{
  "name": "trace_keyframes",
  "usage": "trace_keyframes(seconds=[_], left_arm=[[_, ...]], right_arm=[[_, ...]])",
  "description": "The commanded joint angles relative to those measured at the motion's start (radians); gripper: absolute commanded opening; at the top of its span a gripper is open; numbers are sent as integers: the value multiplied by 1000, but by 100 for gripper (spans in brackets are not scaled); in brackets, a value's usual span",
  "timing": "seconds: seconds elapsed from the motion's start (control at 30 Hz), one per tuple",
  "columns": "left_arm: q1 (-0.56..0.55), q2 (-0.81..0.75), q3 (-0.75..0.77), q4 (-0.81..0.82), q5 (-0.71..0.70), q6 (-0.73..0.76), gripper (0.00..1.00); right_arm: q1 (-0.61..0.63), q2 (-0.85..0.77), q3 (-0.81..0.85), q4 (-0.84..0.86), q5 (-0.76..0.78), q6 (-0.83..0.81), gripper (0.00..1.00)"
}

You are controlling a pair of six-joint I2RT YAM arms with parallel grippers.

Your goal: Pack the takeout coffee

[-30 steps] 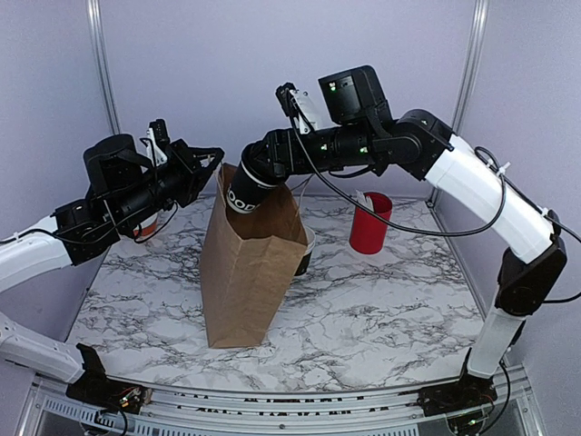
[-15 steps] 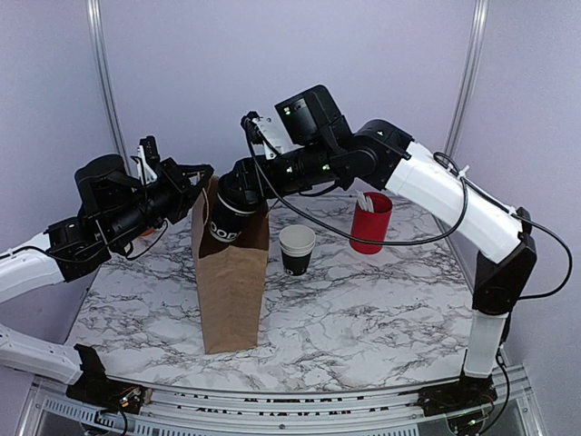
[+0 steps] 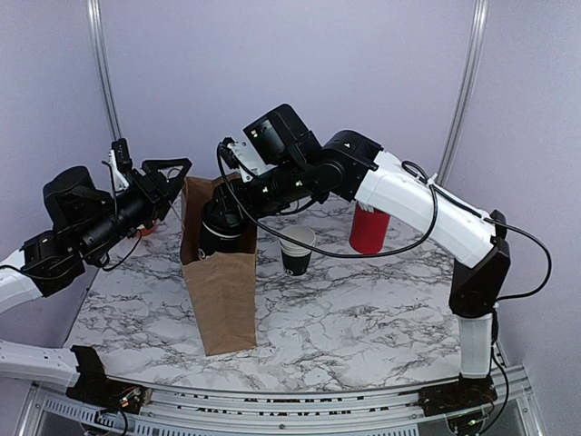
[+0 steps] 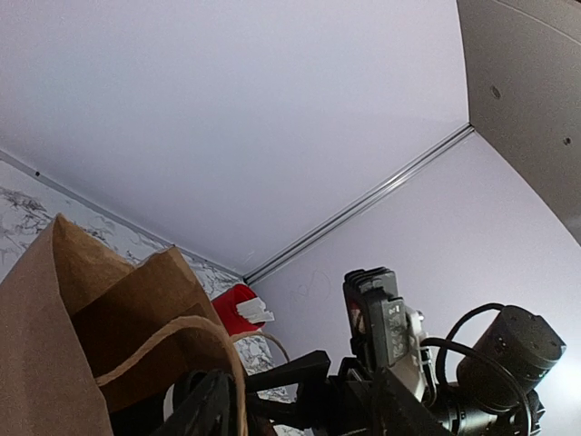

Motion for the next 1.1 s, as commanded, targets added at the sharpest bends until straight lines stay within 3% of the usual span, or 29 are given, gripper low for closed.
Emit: trace_keyframes(seconds=[0.0, 0.23, 0.5, 0.7, 0.9, 1.07], left_arm=[[-5, -73, -6, -132, -22, 103, 69], [-3, -201, -31, -359, 11, 258, 97], [-3, -384, -135, -530, 15, 245, 98], [-4, -398, -287, -584, 72, 142, 85], [-5, -355, -477, -585, 133, 46, 57], [-5, -299, -599, -462, 194, 19, 46]], right_arm=[[10, 25, 34, -30, -11, 23, 66], [10, 33, 42, -44, -8, 15, 66], [9, 48, 51, -57, -23, -5, 66], [9, 54, 49, -58, -40, -4, 66], [9, 63, 49, -67, -46, 3, 66], [9, 65, 50, -77, -48, 13, 66]])
